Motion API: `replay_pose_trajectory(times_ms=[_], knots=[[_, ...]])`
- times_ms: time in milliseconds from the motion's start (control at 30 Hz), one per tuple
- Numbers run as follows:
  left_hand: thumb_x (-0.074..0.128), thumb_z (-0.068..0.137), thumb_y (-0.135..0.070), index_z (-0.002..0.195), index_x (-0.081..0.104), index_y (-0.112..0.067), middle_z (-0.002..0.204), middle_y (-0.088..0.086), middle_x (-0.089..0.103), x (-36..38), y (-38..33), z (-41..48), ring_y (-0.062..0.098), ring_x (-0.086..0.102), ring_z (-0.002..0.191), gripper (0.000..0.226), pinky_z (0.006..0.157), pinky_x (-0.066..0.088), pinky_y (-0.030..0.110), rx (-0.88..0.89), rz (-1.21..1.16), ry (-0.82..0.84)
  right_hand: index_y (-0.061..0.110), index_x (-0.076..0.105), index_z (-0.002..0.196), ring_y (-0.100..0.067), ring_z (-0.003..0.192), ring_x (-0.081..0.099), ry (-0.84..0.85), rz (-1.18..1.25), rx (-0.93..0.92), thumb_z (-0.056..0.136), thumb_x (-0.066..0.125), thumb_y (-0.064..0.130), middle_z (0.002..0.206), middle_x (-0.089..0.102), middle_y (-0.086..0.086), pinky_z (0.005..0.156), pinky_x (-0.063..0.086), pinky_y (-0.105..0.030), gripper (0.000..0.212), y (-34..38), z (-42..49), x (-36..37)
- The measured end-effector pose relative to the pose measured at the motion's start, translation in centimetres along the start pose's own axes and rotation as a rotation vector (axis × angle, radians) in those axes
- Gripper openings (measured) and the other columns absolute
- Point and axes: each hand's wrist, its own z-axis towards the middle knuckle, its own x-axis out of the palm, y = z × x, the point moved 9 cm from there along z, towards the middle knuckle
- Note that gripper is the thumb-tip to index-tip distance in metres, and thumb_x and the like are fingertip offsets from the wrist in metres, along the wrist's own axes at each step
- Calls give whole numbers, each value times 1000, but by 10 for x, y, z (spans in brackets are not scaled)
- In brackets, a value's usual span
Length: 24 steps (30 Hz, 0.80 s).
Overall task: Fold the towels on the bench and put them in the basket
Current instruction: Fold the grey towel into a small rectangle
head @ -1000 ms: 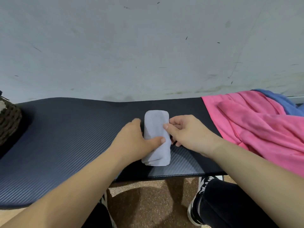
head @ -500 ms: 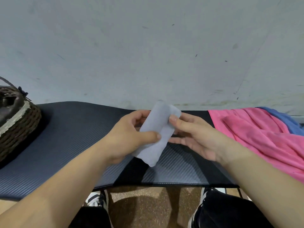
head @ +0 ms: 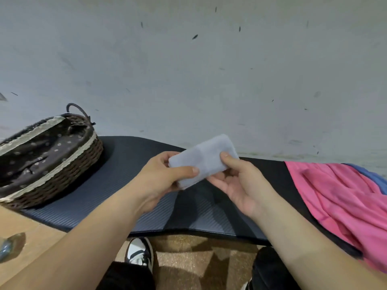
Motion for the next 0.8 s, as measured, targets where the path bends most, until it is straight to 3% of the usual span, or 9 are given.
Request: replay_pose_trajectory(times_ms=[67,167,267,400,500,567,633,733,800], knots=[[91,73,-8,119,67,-20,116,7,72,-28,-6,-12,26,74,102,53,82,65,43,63,52,-96,4,64,127,-34,109,74,75,-80,37,95,70,19,118,76,-14,104,51,-56,36,-11,-4,23],[92,71,-12,120,65,-28,115,1,70,-64,-10,-34,21,72,101,58,75,63,31,113,214,-126,11,67,128,-27,111,73,174,-399,68,86,77,35,121,76,-9,100,55,-51,49,-23,-7,46],[93,71,-13,124,61,-27,113,-1,72,-105,-17,-54,16,72,100,64,78,63,28,154,211,-220,8,67,128,-20,102,74,206,-636,91,80,81,37,114,77,-8,94,58,-43,58,-36,-7,63],[93,72,-20,126,64,-21,109,1,76,-149,-11,-64,18,74,100,62,91,61,39,150,78,-415,10,72,114,-17,87,71,111,-617,84,86,80,33,95,77,-3,75,56,-34,37,-56,-1,97],[88,79,-16,115,72,-6,101,12,78,-155,6,-58,21,76,90,40,94,59,40,67,-313,-318,14,73,110,-19,91,73,56,-557,48,90,78,31,100,79,-4,75,56,-34,26,-67,6,127],[83,85,-10,120,69,-1,109,22,77,-157,4,-57,25,75,96,39,100,58,43,57,-487,-265,15,72,113,-22,100,73,44,-523,37,91,77,31,107,79,-6,79,57,-36,28,-72,9,145],[81,86,-5,126,63,-4,118,23,74,-168,-6,-55,30,75,103,43,101,57,47,90,-545,-284,15,72,116,-24,104,73,50,-501,60,91,76,33,109,79,-6,81,57,-37,31,-80,11,160],[81,85,-4,126,59,-9,114,17,75,-194,-27,-48,23,77,86,47,96,59,50,161,-500,-326,16,72,116,-25,103,75,85,-520,133,91,75,42,107,80,-7,86,60,-41,37,-99,13,178],[83,83,-3,124,59,-9,116,16,74,-212,-42,-43,26,78,92,49,95,59,55,204,-466,-343,14,73,114,-27,104,75,119,-584,177,91,72,51,106,80,-9,89,61,-45,44,-111,19,192]])
